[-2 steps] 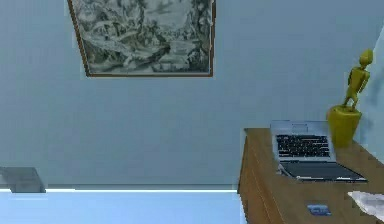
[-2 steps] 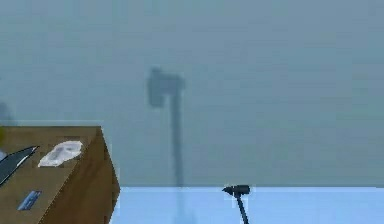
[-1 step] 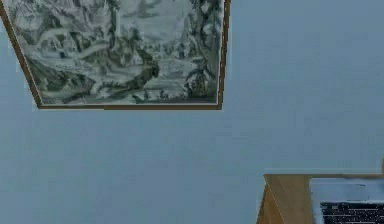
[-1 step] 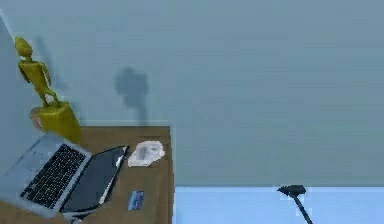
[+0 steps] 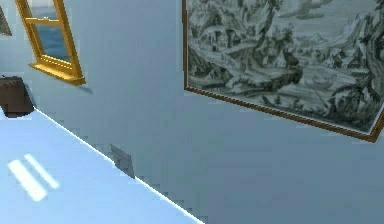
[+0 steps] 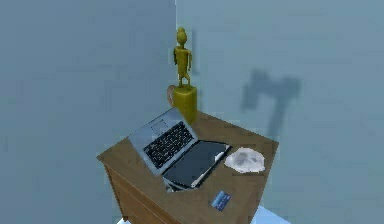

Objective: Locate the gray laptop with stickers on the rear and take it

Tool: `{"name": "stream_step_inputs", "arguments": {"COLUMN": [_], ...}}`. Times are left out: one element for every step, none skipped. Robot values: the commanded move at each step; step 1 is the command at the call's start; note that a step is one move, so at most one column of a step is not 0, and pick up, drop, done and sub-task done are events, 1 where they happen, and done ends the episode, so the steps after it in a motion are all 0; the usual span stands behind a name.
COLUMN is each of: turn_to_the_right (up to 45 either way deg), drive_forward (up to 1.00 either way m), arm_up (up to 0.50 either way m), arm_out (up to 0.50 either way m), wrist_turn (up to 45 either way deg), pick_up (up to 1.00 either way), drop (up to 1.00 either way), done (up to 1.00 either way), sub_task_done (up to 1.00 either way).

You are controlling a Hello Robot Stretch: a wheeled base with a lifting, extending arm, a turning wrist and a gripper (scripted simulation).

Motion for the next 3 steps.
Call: {"name": "stream_step_inputs", "arguments": {"turn_to_the_right": [0.0, 0.0, 0.0], "drive_forward": [0.0, 0.0, 0.0], "arm_up": [0.5, 0.36, 0.0], "arm_out": [0.0, 0.0, 0.2], "wrist_turn": [0.0, 0.0, 0.0], "pick_up": [0.0, 0.0, 0.0], "drop": [0.0, 0.0, 0.0], "done": [0.0, 0.0, 0.0], "sub_task_done": [0.0, 0.0, 0.0]}}
